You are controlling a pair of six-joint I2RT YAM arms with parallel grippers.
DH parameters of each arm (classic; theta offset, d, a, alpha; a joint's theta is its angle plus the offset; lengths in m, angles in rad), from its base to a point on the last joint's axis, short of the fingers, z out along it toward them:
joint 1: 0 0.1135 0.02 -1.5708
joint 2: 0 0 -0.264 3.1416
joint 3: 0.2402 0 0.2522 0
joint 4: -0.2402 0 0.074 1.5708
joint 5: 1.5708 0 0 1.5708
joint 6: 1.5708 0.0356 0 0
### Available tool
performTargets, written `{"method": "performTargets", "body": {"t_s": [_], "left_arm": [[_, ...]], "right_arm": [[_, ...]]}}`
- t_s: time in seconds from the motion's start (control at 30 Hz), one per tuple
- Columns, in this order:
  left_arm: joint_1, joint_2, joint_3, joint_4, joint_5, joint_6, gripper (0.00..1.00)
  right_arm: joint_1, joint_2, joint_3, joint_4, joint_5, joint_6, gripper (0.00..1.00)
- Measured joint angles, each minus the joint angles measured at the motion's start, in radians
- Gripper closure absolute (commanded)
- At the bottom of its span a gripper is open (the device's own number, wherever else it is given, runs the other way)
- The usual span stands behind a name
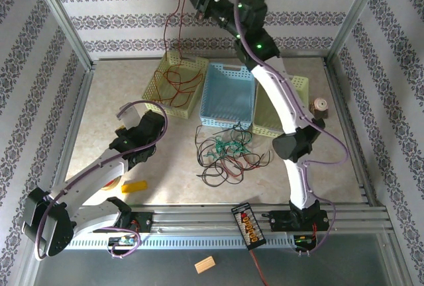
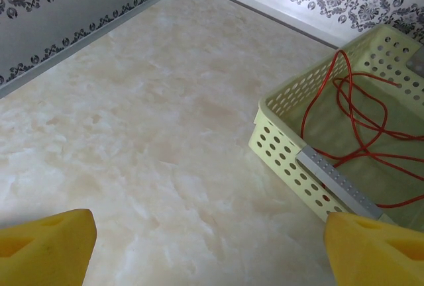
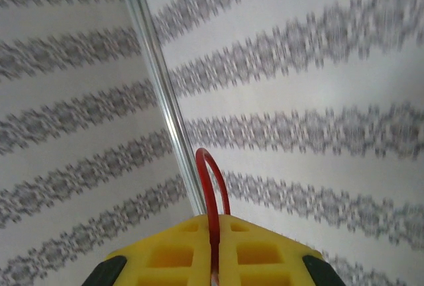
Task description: Untangle the cables
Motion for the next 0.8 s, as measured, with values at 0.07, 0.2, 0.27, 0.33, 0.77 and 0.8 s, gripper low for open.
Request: {"method": "performTargets", "body": {"t_s": [0.07, 0.2, 0.27, 0.33, 0.77, 0.8], "left_arm": [[0.004, -0.002, 0.0, 0.0, 0.0, 0.0, 0.11], [0.004, -0.002, 0.0, 0.0, 0.001, 0.0, 0.11], [0.004, -0.002, 0.0, 0.0, 0.001, 0.0, 0.11], [0.004, -0.003, 0.0, 0.0, 0.001, 0.001, 0.11], [0.004, 0.008, 0.0, 0.016, 0.051, 0.053, 0.11], [0.004, 0.017, 0.0, 0.028, 0.068, 0.069, 0.11]], "right_arm": [[0.0, 0.065, -0.014, 0.0, -0.006, 0.037, 0.94], [0.0, 0.174, -0.082, -0.027, -0.013, 0.083, 0.94], [0.0, 0.203, -0.122, -0.054, -0.011, 0.094, 0.94], [0.0, 0.214, -0.158, -0.065, -0.01, 0.097, 0.94], [0.0, 0.25, -0.179, -0.098, 0.023, 0.128, 0.58], [0.0, 0.257, -0.187, -0.106, 0.023, 0.134, 0.53]]}}
